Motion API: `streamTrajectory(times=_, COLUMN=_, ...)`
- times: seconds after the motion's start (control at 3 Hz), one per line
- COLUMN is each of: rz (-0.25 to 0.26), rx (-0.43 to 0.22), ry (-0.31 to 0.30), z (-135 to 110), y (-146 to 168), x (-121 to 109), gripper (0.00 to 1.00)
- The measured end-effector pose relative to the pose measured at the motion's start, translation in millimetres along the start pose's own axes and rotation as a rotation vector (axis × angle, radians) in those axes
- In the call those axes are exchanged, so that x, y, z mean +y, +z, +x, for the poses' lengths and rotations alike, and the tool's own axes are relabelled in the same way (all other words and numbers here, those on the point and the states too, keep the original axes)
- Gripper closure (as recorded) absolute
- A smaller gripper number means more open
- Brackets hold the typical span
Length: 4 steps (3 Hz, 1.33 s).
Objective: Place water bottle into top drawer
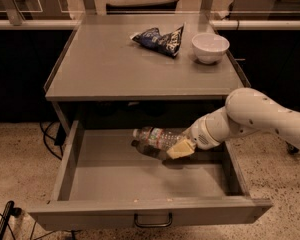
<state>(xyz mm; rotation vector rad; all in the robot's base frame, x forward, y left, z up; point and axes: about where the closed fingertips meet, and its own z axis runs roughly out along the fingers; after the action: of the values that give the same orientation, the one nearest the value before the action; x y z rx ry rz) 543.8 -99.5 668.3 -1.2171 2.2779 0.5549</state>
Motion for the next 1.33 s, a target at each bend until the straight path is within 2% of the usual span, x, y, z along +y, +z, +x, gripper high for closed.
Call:
streamTrajectory(times=0.33, rz=-0.004, rx=-0.033, ry=-0.019, z=-8.5, y=12.3, x=6.7, gripper=1.00)
streamTrajectory(times=1.33, rz=-0.015, rx=0.001, ry=0.015, z=14.2, y=51.3, x=9.1, gripper=1.00)
